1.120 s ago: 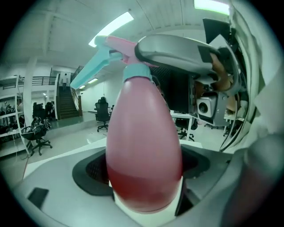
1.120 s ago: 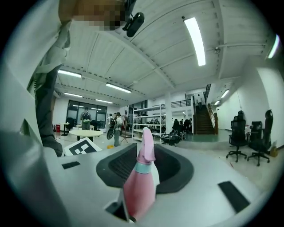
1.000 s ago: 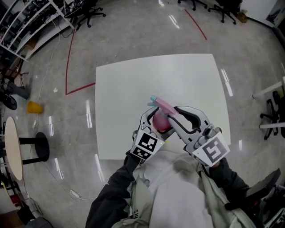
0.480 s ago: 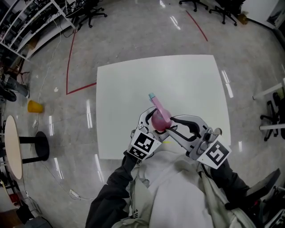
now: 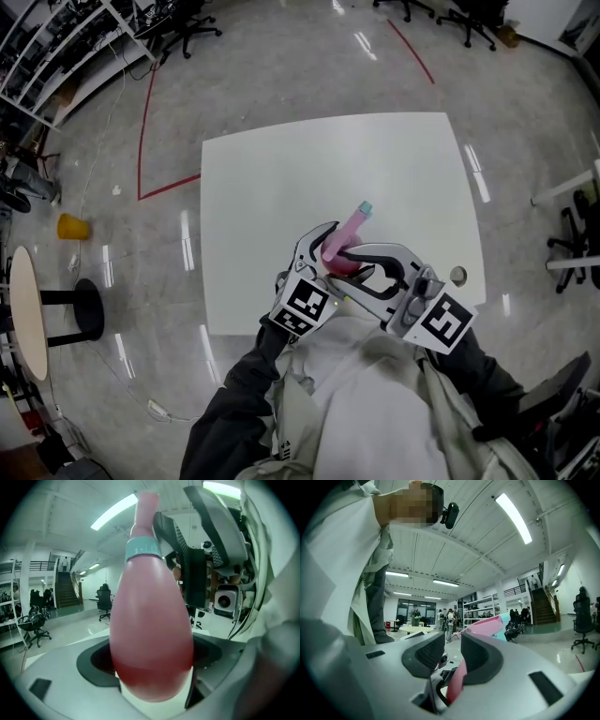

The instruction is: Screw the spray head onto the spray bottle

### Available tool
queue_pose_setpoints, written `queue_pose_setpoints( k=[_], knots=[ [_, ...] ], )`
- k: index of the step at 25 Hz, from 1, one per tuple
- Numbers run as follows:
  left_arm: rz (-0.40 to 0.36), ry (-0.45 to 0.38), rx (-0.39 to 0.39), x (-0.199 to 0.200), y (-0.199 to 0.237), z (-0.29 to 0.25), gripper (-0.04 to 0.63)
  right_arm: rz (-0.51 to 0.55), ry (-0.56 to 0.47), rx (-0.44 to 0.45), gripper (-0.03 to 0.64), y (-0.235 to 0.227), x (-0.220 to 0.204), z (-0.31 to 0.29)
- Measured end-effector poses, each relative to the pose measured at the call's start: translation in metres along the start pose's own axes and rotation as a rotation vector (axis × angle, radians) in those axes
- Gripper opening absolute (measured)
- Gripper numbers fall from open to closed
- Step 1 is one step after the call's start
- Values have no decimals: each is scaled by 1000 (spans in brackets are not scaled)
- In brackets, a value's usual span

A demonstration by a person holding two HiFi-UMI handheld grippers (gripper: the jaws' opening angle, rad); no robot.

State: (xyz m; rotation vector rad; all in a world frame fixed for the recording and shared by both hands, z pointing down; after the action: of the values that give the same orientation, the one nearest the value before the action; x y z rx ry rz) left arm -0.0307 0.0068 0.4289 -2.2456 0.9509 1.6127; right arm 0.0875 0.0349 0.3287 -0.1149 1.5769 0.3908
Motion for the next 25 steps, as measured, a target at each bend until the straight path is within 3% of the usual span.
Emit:
queue_pose_setpoints(
  k=[4,6,8,11,13,14,16,19,23,25],
  knots=[
    [-8,-11,-55,2,3,7,446,-21,-49,-12,111,-10,2,20],
    [-12,-21,-113,2,6,13,446,-31,-66,-39,230,-22,3,29],
    [-38,-17,-178,2,3,16,446,-6,-35,-45,270,-33,0,31],
    [-77,13,-251,-2,-8,11,446,16,8,29,296,-42,-2,26],
    [-75,26,-261,-7,-12,5,446,34,8,59,294,-42,0,21],
    [-68,28,-254,-9,-13,4,446,49,6,50,292,-40,1,19],
    [-52,24,-230,-9,-11,4,446,68,9,20,225,-38,2,16],
    [-34,28,-159,-8,-5,4,446,43,38,-40,208,-38,1,13],
    [16,57,38,-11,2,-3,446,-1,102,-245,176,-32,-2,9],
    [52,77,122,-11,8,-6,445,-42,143,-303,71,-25,-2,5]
  ],
)
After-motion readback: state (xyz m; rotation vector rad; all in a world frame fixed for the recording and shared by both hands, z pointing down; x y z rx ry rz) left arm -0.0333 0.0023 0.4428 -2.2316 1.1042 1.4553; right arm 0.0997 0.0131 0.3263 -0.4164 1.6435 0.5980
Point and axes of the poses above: the fingertips, and each gripper's own axes: z backward along the fingers, y to its left, x out of its top, the point moved 10 cm from there along z, backward along the fingers, and after that the axes turned 12 degrees about z, right-handed, at the moved point
